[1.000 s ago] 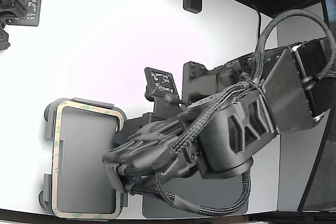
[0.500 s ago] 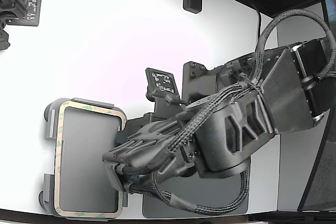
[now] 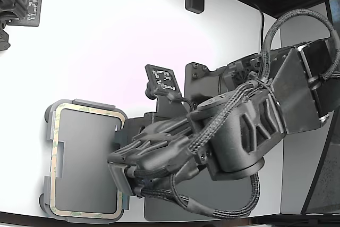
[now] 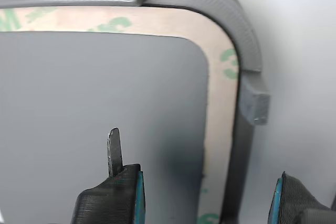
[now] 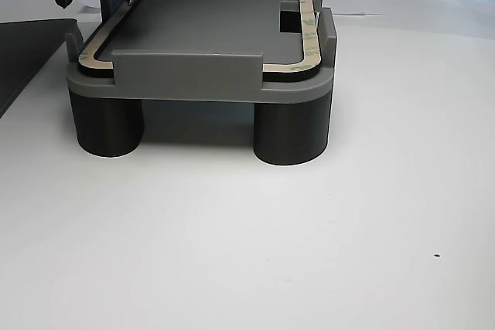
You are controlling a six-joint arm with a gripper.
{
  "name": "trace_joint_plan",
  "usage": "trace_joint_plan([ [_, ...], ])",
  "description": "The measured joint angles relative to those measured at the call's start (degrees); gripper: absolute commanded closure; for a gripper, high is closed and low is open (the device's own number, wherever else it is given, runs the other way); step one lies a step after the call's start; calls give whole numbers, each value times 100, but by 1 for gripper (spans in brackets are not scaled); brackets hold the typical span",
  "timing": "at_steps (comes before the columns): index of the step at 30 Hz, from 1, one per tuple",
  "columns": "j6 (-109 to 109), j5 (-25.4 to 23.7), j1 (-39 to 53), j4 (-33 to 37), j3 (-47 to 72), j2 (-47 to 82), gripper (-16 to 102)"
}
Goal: Move top rectangular frame to the holder.
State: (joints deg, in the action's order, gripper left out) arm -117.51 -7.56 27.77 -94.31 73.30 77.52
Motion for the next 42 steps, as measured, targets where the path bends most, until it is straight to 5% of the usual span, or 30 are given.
trace_joint_plan([
  [7,1459,-993,123,158,-457,563,-14],
  [15,4992,-2004,-88,1925,1494,2575,-14],
  [21,7866,-1301,-1011,3243,3428,4544,-14],
  [26,9782,-773,-1731,3612,4816,6029,-14],
  [38,11013,-457,-2021,3779,7638,8903,-14],
  [42,10644,-853,-2021,3691,7857,9044,-14],
])
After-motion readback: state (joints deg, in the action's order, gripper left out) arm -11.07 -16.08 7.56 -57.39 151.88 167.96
